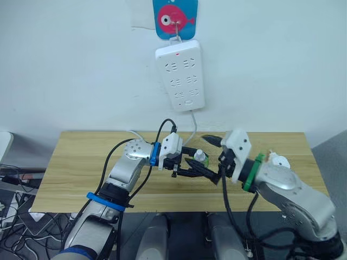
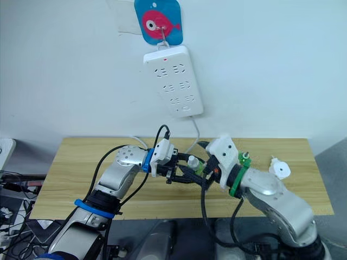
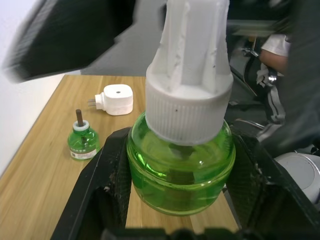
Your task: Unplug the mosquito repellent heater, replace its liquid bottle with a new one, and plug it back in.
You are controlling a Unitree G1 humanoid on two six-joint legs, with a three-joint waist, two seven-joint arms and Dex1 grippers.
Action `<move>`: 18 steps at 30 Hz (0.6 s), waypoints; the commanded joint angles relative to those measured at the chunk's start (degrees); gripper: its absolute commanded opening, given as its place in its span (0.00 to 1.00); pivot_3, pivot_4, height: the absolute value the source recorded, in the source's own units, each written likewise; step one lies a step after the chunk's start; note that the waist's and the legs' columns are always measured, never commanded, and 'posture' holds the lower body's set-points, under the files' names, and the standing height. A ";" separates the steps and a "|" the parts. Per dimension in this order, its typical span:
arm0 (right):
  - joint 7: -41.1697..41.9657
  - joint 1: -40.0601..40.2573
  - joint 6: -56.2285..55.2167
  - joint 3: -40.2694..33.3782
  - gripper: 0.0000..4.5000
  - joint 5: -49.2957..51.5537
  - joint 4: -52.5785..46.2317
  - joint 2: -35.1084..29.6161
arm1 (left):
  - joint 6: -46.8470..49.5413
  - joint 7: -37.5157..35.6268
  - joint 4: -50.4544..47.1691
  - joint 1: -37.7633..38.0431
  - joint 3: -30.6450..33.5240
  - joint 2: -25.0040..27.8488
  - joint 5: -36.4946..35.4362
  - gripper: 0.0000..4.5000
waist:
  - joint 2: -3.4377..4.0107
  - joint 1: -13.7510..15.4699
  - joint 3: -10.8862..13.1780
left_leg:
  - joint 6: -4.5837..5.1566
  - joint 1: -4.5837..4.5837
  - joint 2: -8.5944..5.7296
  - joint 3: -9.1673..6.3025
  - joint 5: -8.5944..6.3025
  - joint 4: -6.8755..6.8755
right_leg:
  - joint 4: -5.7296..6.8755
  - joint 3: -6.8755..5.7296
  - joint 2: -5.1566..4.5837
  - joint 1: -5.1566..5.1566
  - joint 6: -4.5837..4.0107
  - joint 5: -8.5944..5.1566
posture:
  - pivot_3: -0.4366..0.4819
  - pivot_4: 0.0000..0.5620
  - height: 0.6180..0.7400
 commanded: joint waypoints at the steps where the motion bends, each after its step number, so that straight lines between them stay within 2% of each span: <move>1: 0.98 2.11 -1.49 -1.86 0.99 -0.81 -2.21 -1.55 | 0.31 0.20 -2.93 0.56 0.33 0.45 -0.49 0.51 | 0.00 0.01 0.00 | 0.00 -0.01 0.00 0.00 0.00 0.00 | -0.01 0.01 -0.02 0.00 0.00 0.00 | 0.63 0.53 1.00; 7: 3.37 8.10 -0.24 -9.97 0.99 3.17 -5.85 -5.30 | 0.56 0.79 -2.93 0.56 0.39 0.41 -0.56 0.51 | 0.00 -0.06 0.01 | 0.02 0.01 0.00 0.03 -0.01 0.01 | 0.03 0.06 -0.06 0.01 0.00 0.00 | 0.62 0.53 1.00; 11: 5.37 11.35 1.52 -14.36 0.99 9.34 -9.53 -7.09 | 0.46 0.82 -2.72 0.59 0.28 0.31 -0.56 0.51 | 0.00 -0.09 0.01 | 0.02 0.03 0.01 0.04 -0.01 0.00 | 0.04 0.06 -0.02 0.02 0.00 0.00 | 0.61 0.53 1.00; 15: 6.57 11.83 2.33 -14.70 0.99 14.39 -11.31 -7.82 | 0.24 0.72 -2.23 0.31 0.13 0.01 -0.41 0.51 | 0.00 -0.11 0.01 | 0.03 0.03 0.01 0.04 -0.01 -0.01 | 0.03 0.06 0.00 0.02 0.00 0.00 | 0.61 0.53 1.00; 18: 4.17 9.55 3.33 -13.26 0.99 17.75 -11.09 -5.39 | 0.21 0.70 -1.80 -0.08 0.00 -0.30 -0.23 0.51 | 0.00 -0.13 0.01 | 0.03 0.03 0.01 0.05 -0.02 0.00 | 0.03 0.06 0.00 0.02 0.00 0.00 | 0.61 0.52 1.00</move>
